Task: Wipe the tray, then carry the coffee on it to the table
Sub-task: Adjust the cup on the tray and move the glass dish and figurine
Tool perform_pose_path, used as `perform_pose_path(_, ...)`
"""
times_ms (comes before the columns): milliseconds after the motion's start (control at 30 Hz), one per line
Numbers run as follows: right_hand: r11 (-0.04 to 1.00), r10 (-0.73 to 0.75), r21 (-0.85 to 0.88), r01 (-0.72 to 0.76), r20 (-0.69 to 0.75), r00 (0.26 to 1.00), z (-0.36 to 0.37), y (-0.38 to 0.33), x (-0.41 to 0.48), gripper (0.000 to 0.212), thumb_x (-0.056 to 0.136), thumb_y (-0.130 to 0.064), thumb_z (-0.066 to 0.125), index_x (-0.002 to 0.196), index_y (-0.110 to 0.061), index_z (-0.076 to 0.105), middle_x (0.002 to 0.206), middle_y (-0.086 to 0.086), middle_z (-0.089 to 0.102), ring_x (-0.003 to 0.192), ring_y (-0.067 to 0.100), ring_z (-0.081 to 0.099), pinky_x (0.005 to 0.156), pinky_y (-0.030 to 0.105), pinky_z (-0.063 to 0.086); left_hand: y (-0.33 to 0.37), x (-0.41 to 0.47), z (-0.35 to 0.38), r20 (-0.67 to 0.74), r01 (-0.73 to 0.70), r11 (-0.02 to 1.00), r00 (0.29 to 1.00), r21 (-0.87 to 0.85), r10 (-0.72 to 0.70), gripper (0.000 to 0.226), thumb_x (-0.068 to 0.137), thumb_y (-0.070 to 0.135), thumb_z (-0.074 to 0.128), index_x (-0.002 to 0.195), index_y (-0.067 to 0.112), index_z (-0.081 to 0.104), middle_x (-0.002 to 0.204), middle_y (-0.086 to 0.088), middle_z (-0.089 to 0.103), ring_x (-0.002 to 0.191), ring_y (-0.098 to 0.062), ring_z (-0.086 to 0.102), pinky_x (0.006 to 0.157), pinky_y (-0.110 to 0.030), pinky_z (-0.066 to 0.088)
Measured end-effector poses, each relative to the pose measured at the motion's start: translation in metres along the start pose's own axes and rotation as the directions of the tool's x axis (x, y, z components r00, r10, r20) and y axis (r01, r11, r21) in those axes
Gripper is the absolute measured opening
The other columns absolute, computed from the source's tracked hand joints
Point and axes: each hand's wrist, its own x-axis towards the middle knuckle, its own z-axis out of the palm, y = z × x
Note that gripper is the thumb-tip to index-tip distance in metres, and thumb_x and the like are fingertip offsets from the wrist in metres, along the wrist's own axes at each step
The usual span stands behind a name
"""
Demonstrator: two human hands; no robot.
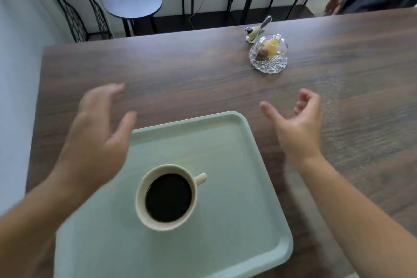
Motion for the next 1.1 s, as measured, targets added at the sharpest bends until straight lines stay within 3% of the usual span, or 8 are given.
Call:
perform_pose_path(167, 0.999, -0.037, -0.023, 0.038, 0.019, 0.999, 0.041, 0.0, 0.08, 0.117, 0.051, -0.061, 0.088, 0.141, -0.022, 0.024, 0.142, 0.011, 0.027, 0.129, 0.021, 0.03, 0.105, 0.034, 0.032, 0.037, 0.131, 0.082, 0.201, 0.011, 0.989, 0.979, -0.15, 0.019, 0.053, 0.09, 0.03, 0.055, 0.138, 0.015, 0.041, 0.134, -0.005, 0.048, 0.11, -0.015, 0.056, 0.095, -0.044, 0.048)
perform_pose_path(333, 0.994, -0.098, -0.061, 0.095, -0.053, 0.994, 0.068, 0.009, 0.119, 0.12, 0.048, -0.06, 0.089, 0.142, -0.025, 0.024, 0.145, 0.016, 0.031, 0.134, 0.031, 0.034, 0.109, 0.044, 0.037, 0.082, 0.206, 0.152, 0.313, 0.187, 0.943, 0.945, -0.276, -0.096, 0.065, 0.09, 0.036, 0.058, 0.146, 0.021, 0.028, 0.143, -0.001, 0.043, 0.101, -0.012, 0.054, 0.065, -0.022, 0.044)
perform_pose_path(500, 0.99, -0.063, -0.126, 0.059, -0.028, 0.998, 0.068, 0.016, 0.148, 0.119, 0.042, -0.065, 0.086, 0.138, -0.032, 0.024, 0.141, 0.012, 0.044, 0.126, 0.032, 0.047, 0.109, 0.047, 0.038, 0.106, 0.244, 0.193, 0.391, 0.144, 0.956, 0.92, -0.254, -0.034, 0.073, 0.091, 0.028, 0.057, 0.151, 0.026, 0.016, 0.145, 0.001, 0.039, 0.112, -0.016, 0.05, 0.091, -0.036, 0.047)
perform_pose_path(600, 0.983, -0.057, -0.177, 0.05, -0.037, 0.998, 0.068, 0.016, 0.155, 0.113, 0.043, -0.065, 0.085, 0.135, -0.033, 0.026, 0.136, 0.007, 0.054, 0.123, 0.029, 0.05, 0.11, 0.049, 0.034, 0.112, 0.257, 0.208, 0.403, 0.119, 0.964, 0.915, -0.238, -0.013, 0.072, 0.089, 0.024, 0.058, 0.15, 0.03, 0.02, 0.12, 0.007, 0.046, 0.086, -0.006, 0.052, 0.081, -0.032, 0.05)
perform_pose_path(700, 0.98, -0.047, -0.196, 0.034, -0.063, 0.997, 0.069, 0.015, 0.159, 0.11, 0.043, -0.066, 0.083, 0.133, -0.033, 0.027, 0.131, 0.005, 0.058, 0.12, 0.028, 0.052, 0.109, 0.047, 0.035, 0.111, 0.265, 0.22, 0.416, 0.064, 0.972, 0.909, -0.226, 0.037, 0.071, 0.086, 0.022, 0.063, 0.148, 0.031, 0.029, 0.132, 0.003, 0.044, 0.101, -0.011, 0.056, 0.082, -0.025, 0.047)
perform_pose_path(800, 0.971, -0.049, -0.235, 0.035, -0.056, 0.997, 0.07, 0.015, 0.16, 0.111, 0.043, -0.066, 0.082, 0.133, -0.035, 0.026, 0.13, 0.004, 0.057, 0.121, 0.027, 0.052, 0.109, 0.044, 0.033, 0.11, 0.269, 0.23, 0.405, 0.019, 0.967, 0.91, -0.253, 0.088, 0.062, 0.084, 0.02, 0.066, 0.141, 0.031, 0.043, 0.119, 0.007, 0.052, 0.091, -0.006, 0.06, 0.072, -0.016, 0.045)
perform_pose_path(900, 0.965, -0.058, -0.259, 0.044, -0.048, 0.997, 0.07, 0.014, 0.161, 0.109, 0.042, -0.069, 0.081, 0.131, -0.035, 0.027, 0.128, 0.003, 0.059, 0.12, 0.026, 0.053, 0.109, 0.042, 0.031, 0.105, 0.271, 0.237, 0.399, 0.022, 0.957, 0.912, -0.29, 0.099, 0.044, 0.082, 0.022, 0.066, 0.123, 0.036, 0.057, 0.105, 0.006, 0.064, 0.083, -0.006, 0.061, 0.076, -0.024, 0.054)
perform_pose_path(1100, 0.961, -0.058, -0.272, 0.047, -0.033, 0.998, 0.071, 0.013, 0.161, 0.099, 0.045, -0.069, 0.078, 0.125, -0.035, 0.029, 0.119, -0.001, 0.061, 0.116, 0.025, 0.053, 0.107, 0.039, 0.031, 0.1, 0.267, 0.242, 0.332, -0.11, 0.975, 0.928, -0.194, 0.171, 0.023, 0.087, 0.025, 0.06, 0.107, 0.034, 0.054, 0.096, 0.006, 0.062, 0.074, -0.012, 0.06, 0.062, -0.028, 0.052)
